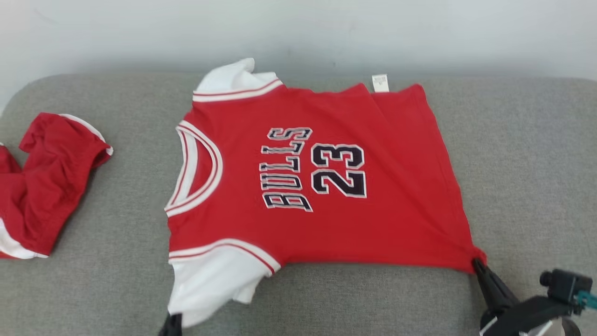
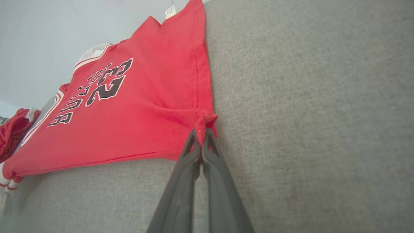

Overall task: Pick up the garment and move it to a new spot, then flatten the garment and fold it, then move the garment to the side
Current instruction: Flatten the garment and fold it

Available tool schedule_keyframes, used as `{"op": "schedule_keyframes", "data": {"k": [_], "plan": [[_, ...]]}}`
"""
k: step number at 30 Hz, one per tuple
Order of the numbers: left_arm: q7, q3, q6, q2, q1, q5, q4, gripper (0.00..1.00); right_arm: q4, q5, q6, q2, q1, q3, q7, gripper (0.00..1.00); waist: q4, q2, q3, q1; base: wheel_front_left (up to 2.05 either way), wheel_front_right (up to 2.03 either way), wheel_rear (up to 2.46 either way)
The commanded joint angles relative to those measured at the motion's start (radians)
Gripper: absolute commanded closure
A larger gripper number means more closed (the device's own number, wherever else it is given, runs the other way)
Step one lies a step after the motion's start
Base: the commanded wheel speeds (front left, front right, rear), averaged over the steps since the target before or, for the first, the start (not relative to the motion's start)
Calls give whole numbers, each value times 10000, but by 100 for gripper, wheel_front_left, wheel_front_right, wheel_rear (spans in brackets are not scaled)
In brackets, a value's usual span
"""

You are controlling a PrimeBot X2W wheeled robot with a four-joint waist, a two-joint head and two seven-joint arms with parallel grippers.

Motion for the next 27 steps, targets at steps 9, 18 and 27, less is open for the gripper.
{"op": "schedule_keyframes", "data": {"k": [9, 18, 27], "plan": [[-35, 494, -47, -298, 1589, 121, -274, 100, -442, -165, 5, -334, 1687, -893, 216, 100, 332, 1, -492, 1, 0, 0, 0], [-35, 467, -208, -201, 1287, 544, -222, 100, -838, -656, 5, 169, 1997, -1326, 643, 100, 236, 1, -613, 1, 0, 0, 0], [349, 283, -353, 599, -85, 1543, -83, 100, -1244, -1030, 5, 501, 1385, -1472, 1123, 100, -65, 1, -487, 1, 0, 0, 0]]}}
